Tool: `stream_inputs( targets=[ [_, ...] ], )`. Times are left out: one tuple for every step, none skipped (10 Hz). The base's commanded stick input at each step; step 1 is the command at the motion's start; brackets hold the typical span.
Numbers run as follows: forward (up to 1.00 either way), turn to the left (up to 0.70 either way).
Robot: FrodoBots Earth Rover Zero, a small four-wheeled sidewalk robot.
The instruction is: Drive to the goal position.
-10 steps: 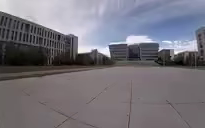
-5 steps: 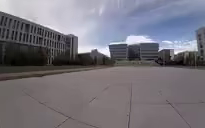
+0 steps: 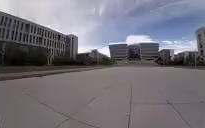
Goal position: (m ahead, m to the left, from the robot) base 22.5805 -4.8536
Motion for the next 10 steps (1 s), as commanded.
stream_inputs(
  targets=[
    [0.04,0.00],
    [0.01,0.00],
    [0.01,0.00],
    [0.04,0.00],
    [0.04,0.00],
    [0.04,0.00],
    [0.04,0.00],
    [0.04,0.00],
    [0.04,0.00],
    [0.03,0.00]
  ],
)
